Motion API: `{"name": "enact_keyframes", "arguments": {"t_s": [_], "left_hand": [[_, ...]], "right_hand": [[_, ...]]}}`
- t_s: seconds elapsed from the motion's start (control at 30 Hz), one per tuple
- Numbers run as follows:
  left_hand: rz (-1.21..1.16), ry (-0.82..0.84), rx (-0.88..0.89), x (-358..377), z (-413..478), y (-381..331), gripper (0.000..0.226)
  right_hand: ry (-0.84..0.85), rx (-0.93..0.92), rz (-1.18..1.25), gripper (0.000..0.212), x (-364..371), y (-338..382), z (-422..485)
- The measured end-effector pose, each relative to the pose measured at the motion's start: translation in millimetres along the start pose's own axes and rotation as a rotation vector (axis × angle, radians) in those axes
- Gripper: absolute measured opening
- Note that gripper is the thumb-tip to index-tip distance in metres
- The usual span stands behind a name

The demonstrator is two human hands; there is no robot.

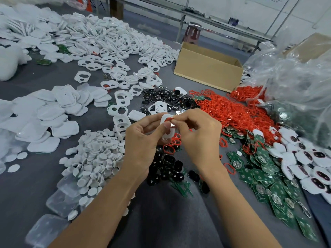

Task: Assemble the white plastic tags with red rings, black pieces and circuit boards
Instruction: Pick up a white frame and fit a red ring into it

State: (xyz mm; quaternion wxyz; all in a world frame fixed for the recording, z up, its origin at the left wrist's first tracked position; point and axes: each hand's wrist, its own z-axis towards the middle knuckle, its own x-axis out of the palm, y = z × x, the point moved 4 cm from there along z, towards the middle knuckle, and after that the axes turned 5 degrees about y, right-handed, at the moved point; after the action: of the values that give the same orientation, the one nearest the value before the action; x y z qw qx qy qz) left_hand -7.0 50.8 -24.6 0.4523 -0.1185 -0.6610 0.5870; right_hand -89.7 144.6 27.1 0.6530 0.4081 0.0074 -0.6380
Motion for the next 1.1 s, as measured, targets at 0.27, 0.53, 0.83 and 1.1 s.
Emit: {"name": "enact_keyframes", "arguments": {"t_s": [0.27, 0.53, 0.83, 1.1], "left_hand": [[-0.048, 0.034, -0.014, 1.2, 0.0, 2.2, 0.023], [-0.161, 0.052, -0.075, 3.0, 1.5, 5.8, 0.014], [0.054, 0.048, 0.015, 3.9, 0.2, 4.1, 0.023], [0.083, 0.055, 0.035, 3.7, -0.3, 3.7, 0.022]], "right_hand": [[0.019, 0.062, 0.076, 0.011, -4.5, -3.3, 0.8], [-0.037, -0.029, -0.108, 0.007, -1.2, 1.9, -3.3], [0.021, -0.023, -0.250, 0.007, -2.5, 4.5, -2.6], [0.020, -0.074, -0.325, 0.007, -0.2, 8.3, -4.2]]}}
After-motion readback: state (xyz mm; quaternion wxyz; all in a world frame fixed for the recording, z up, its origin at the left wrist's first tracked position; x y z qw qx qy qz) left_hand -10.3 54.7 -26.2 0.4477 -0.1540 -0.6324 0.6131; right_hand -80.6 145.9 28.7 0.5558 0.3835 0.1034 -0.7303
